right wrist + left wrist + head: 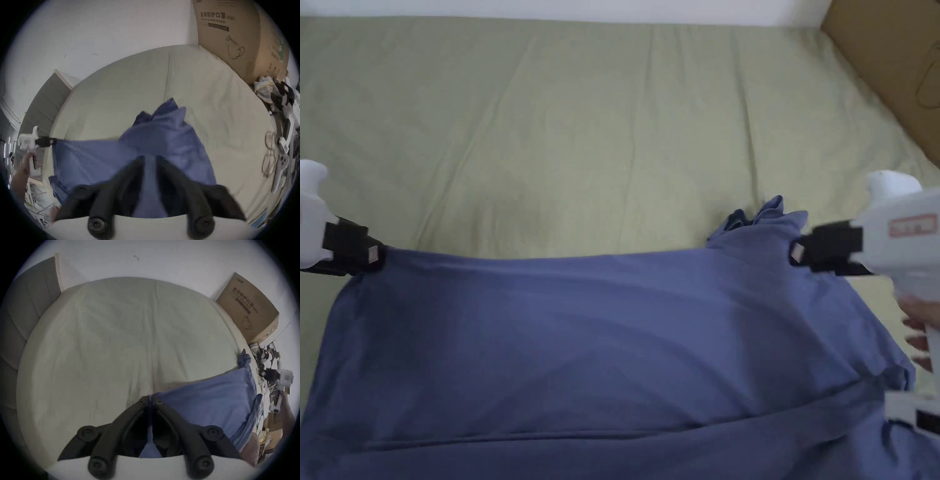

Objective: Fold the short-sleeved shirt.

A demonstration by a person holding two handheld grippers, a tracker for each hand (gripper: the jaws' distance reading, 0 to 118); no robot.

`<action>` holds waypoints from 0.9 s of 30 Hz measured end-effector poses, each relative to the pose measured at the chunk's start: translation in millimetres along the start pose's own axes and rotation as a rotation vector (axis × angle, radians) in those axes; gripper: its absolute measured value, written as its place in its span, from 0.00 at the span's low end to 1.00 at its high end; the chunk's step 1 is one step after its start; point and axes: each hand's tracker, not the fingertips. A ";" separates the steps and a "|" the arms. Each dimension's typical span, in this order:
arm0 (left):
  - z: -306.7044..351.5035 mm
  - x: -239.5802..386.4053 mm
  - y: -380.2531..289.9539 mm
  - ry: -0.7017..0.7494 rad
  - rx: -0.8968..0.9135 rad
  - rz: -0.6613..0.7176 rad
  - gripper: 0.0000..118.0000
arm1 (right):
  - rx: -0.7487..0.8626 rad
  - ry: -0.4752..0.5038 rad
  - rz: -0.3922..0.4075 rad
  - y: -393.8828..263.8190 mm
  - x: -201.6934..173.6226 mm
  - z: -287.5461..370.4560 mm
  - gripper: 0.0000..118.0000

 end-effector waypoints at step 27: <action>74.9 2.1 -26.5 -0.019 0.003 -0.010 0.02 | -0.029 -0.089 -0.042 30.7 29.2 54.8 0.02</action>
